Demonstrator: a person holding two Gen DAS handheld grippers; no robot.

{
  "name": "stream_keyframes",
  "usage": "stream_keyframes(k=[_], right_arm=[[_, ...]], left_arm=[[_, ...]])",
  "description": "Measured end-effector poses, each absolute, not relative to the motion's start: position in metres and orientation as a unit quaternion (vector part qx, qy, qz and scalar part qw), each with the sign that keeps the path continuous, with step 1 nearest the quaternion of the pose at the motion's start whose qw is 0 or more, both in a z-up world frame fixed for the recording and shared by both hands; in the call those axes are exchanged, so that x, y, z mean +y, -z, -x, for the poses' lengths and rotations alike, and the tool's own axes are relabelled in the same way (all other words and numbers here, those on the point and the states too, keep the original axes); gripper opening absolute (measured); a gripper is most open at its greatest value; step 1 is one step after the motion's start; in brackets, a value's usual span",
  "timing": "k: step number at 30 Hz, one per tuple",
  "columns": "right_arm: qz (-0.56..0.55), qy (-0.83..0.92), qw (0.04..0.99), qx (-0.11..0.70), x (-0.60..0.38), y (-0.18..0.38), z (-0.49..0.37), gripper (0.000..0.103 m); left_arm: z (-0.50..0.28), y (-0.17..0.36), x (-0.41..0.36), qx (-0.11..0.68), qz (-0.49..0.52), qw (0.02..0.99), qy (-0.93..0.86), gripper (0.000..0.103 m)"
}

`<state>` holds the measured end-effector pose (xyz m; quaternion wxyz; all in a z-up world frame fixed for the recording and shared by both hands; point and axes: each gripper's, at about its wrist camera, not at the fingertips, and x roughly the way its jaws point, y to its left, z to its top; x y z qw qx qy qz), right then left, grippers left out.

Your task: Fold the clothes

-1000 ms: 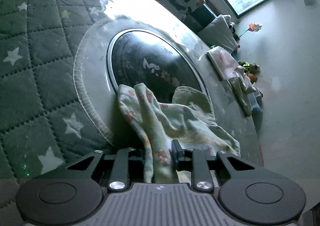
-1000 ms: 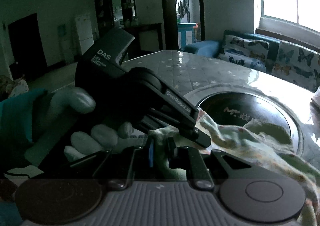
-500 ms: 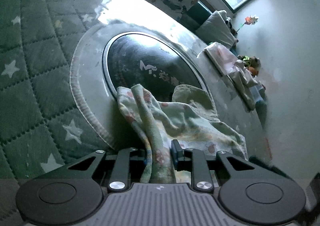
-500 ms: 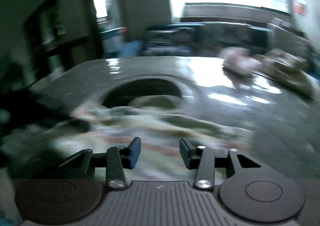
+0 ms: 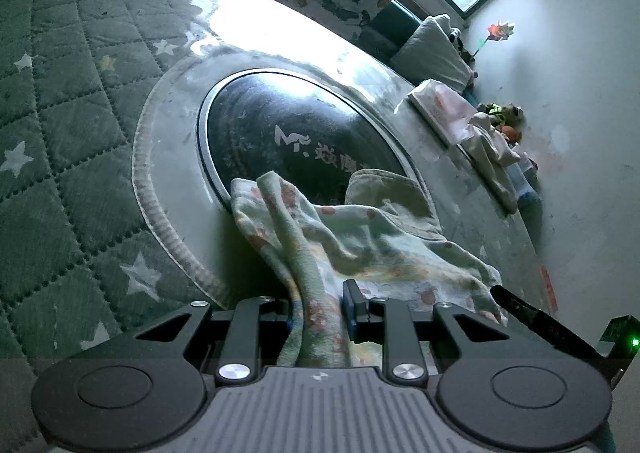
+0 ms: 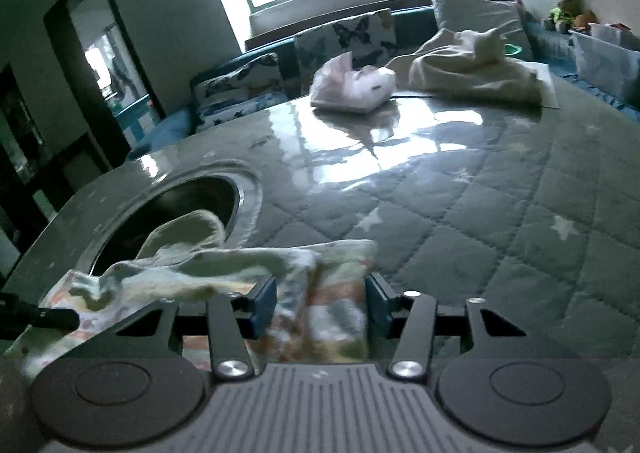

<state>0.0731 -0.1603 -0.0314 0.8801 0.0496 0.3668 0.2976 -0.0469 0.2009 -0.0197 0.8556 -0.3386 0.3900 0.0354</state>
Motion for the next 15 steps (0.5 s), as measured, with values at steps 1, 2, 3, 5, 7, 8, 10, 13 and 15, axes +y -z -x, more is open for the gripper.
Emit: stream_keyframes(k=[1, 2, 3, 5, 7, 8, 10, 13, 15], right_arm=[[-0.049, -0.304, 0.877, 0.369, -0.1583, 0.031, -0.0719, 0.026], [-0.051, -0.313, 0.872, 0.373, -0.1573, 0.0309, -0.0717, 0.021], [-0.053, -0.319, 0.869, 0.375, -0.1562, 0.0306, -0.0712, 0.021], [-0.049, -0.317, 0.87, 0.373, -0.1558, 0.0288, -0.0703, 0.021], [-0.051, -0.311, 0.871, 0.376, -0.1574, 0.0296, -0.0717, 0.031], [-0.052, -0.309, 0.872, 0.376, -0.1582, 0.03, -0.0722, 0.031], [-0.048, -0.31, 0.873, 0.375, -0.1574, 0.0304, -0.0716, 0.032], [-0.041, -0.322, 0.868, 0.375, -0.153, 0.0301, -0.0701, 0.019], [-0.038, -0.329, 0.866, 0.375, -0.1505, 0.0297, -0.0683, 0.015]], left_arm=[[0.0469, 0.0196, 0.2008, 0.39, 0.337, 0.856, -0.035, 0.025], [0.0469, 0.0195, 0.2008, 0.391, 0.336, 0.856, -0.035, 0.025], [0.0469, 0.0193, 0.2008, 0.391, 0.334, 0.857, -0.035, 0.025], [0.0468, 0.0192, 0.2015, 0.392, 0.333, 0.857, -0.033, 0.026], [0.0464, 0.0191, 0.2023, 0.393, 0.333, 0.857, -0.032, 0.026], [0.046, 0.0189, 0.2022, 0.393, 0.332, 0.857, -0.031, 0.027], [0.0452, 0.0183, 0.201, 0.393, 0.327, 0.859, -0.032, 0.029], [0.0434, 0.016, 0.1967, 0.395, 0.311, 0.864, -0.036, 0.028], [0.0421, 0.0142, 0.1933, 0.398, 0.299, 0.867, -0.039, 0.027]])
